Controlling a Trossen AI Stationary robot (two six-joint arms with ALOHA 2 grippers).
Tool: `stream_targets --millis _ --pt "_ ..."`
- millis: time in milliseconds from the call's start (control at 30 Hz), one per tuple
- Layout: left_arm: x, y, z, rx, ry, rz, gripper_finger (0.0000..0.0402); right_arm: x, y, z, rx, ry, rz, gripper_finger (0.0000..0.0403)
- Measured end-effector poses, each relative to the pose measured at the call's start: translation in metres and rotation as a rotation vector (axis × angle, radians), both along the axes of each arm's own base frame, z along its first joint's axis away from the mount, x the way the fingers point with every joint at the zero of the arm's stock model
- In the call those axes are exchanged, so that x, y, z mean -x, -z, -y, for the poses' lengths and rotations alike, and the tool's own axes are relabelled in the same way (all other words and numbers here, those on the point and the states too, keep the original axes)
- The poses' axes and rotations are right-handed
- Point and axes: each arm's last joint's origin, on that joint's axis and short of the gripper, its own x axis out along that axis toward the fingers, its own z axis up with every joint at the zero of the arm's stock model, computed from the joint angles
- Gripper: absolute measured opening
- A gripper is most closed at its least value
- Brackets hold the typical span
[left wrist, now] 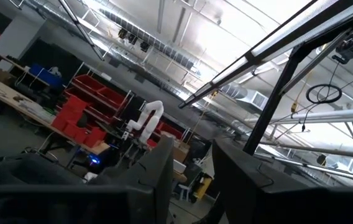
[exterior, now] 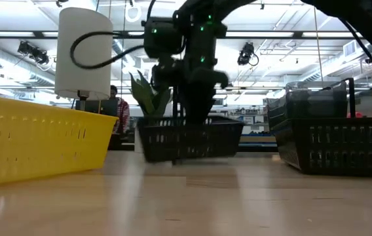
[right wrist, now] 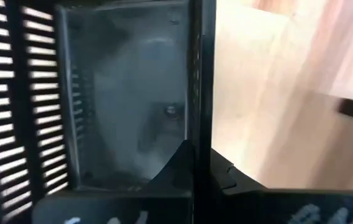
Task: Stack baskets on shelf by color
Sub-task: Stack the left black bin on top of the center black bin
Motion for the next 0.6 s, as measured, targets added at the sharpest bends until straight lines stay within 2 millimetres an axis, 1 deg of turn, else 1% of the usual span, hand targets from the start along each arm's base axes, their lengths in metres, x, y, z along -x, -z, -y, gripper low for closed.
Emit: stream_targets --millis 67,167,233,333,400,467,600 --pt "0.000 0.000 0.000 0.001 0.000 -0.004 0.0119 0.003 -0.015 0.000 0.015 -0.098 -0.002 0.0005" --pt "-0.001 0.001 -0.001 0.047 -0.019 -0.012 0.0118 0.011 -0.041 -0.011 0.028 -0.311 0.023 0.0004" --pt "-0.003 0.002 -0.001 0.076 -0.036 -0.020 0.0119 0.021 -0.055 -0.021 0.001 -0.470 0.017 0.0003" --pt "-0.006 0.003 -0.002 0.090 -0.059 -0.035 0.0118 0.040 -0.071 -0.037 -0.053 -0.697 -0.036 0.0002" --pt "-0.007 0.004 -0.001 0.089 -0.060 -0.041 0.0119 0.050 -0.077 -0.047 -0.067 -0.781 -0.087 0.0002" --pt "-0.009 0.004 -0.001 0.088 -0.060 -0.046 0.0119 0.057 -0.079 -0.057 -0.082 -0.826 -0.135 0.0002" --pt "-0.011 0.005 -0.001 0.075 -0.066 -0.059 0.0119 0.064 -0.074 -0.072 -0.099 -0.890 -0.189 0.0002"
